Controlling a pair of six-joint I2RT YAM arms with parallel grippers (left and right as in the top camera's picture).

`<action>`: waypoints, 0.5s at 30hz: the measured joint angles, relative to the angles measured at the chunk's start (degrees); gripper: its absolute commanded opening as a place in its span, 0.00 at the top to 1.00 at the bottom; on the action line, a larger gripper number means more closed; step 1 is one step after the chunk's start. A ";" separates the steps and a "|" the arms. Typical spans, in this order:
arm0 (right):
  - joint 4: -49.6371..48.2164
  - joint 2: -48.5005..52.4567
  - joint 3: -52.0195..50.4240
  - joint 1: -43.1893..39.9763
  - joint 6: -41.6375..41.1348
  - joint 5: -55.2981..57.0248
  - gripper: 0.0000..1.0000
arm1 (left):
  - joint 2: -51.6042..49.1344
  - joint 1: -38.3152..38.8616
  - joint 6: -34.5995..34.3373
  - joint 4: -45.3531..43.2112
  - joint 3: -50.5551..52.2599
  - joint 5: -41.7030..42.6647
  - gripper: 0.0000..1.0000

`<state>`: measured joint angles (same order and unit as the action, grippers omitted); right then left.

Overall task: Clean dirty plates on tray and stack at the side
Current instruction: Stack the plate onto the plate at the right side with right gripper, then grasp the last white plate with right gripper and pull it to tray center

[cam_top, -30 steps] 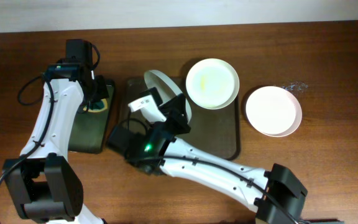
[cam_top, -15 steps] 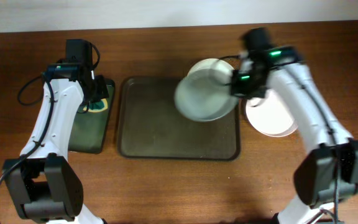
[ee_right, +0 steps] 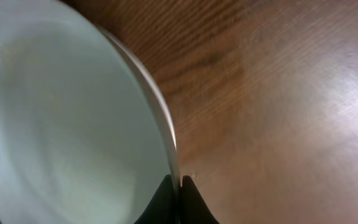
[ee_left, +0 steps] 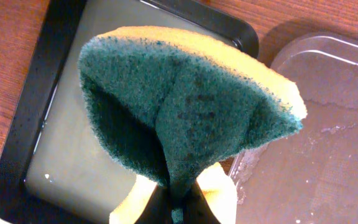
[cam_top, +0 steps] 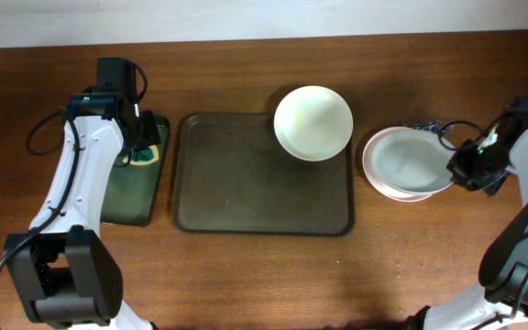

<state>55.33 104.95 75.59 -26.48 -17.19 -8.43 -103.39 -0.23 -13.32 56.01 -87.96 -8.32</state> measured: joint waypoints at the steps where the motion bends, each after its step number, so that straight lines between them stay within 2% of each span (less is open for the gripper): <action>1: -2.49 0.02 -2.34 0.00 -0.70 -0.04 0.82 | 0.00 0.00 0.02 -0.09 0.00 0.00 1.00; 3: -5.18 0.04 -5.18 0.04 -1.90 -0.04 0.64 | 0.00 0.00 0.02 -0.04 0.00 0.00 1.00; 4: -5.07 0.04 -5.75 0.20 -2.51 -0.22 0.60 | 0.00 0.00 0.02 -0.04 0.00 0.00 1.00; 10: -4.70 -1.42 -5.75 0.79 -2.29 -6.73 0.54 | 0.00 0.00 0.02 -0.31 0.00 0.00 1.00; 12: -4.70 -5.73 -5.75 2.29 -2.34 -7.54 0.47 | 0.00 0.00 0.00 -0.33 0.00 0.00 1.00; 15: -4.15 -12.70 -5.75 4.35 -2.32 -7.30 0.45 | 0.00 0.00 0.02 -0.33 0.00 0.00 1.00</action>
<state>51.18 92.25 69.84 -22.13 -19.51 -15.73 -103.39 -0.23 -13.30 55.68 -87.96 -8.32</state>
